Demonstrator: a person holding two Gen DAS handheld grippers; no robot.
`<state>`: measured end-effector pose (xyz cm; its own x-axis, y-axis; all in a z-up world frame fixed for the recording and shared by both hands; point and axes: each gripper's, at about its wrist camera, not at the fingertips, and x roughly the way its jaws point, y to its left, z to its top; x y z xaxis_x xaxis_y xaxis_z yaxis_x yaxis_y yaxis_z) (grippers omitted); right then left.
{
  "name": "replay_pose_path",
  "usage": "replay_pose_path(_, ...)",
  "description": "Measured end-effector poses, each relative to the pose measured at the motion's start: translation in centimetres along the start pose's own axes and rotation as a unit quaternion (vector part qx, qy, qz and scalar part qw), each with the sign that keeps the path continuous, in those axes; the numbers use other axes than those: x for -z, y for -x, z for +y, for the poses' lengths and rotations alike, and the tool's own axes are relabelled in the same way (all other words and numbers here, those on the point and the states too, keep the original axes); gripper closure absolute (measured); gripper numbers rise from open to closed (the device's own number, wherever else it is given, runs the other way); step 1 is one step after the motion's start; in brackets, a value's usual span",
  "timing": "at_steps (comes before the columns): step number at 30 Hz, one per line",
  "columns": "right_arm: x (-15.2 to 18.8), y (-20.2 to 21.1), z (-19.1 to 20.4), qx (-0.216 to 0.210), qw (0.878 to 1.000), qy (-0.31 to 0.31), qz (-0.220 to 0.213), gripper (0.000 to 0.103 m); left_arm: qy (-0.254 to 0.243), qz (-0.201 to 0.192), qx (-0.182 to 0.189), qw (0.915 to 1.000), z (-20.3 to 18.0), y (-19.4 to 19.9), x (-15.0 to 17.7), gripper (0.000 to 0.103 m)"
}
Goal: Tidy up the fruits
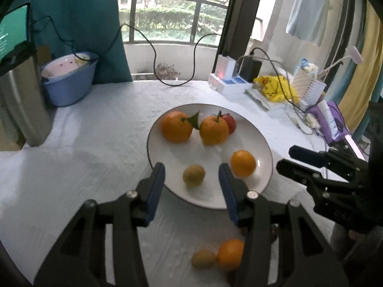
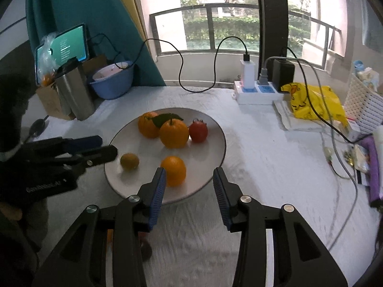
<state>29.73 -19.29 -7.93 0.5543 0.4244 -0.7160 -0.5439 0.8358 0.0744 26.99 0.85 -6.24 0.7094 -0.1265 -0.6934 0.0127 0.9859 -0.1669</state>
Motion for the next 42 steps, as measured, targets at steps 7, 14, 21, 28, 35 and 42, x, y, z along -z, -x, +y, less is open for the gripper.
replay_pose_path(7,2.5,1.8,1.4,-0.004,1.0,-0.003,0.01,0.06,0.006,-0.001,0.012,0.9999,-0.2,2.6,2.8,0.054)
replay_pose_path(14,5.6,1.6,2.5,-0.03,0.999,0.001,0.041,0.06,0.024,0.017,0.017,0.9994,-1.0,3.8,6.7,0.054)
replay_pose_path(21,6.3,1.2,3.2,-0.061,0.997,0.016,0.05,0.059,0.047,0.049,0.027,0.9974,-2.1,3.6,9.6,0.054)
replay_pose_path(28,6.7,0.0,4.1,-0.094,0.992,0.038,0.075,0.059,0.02,0.056,0.037,0.9975,-3.9,3.1,10.0,0.054)
replay_pose_path(35,6.6,-0.3,3.7,-0.1,0.992,0.033,0.075,0.071,0.001,0.061,0.04,0.9974,-4.7,2.4,9.9,0.054)
replay_pose_path(42,6.7,1.3,2.6,-0.087,0.994,0.021,0.06,0.071,-0.021,0.062,0.026,0.9975,-5.4,1.7,10.2,0.075)
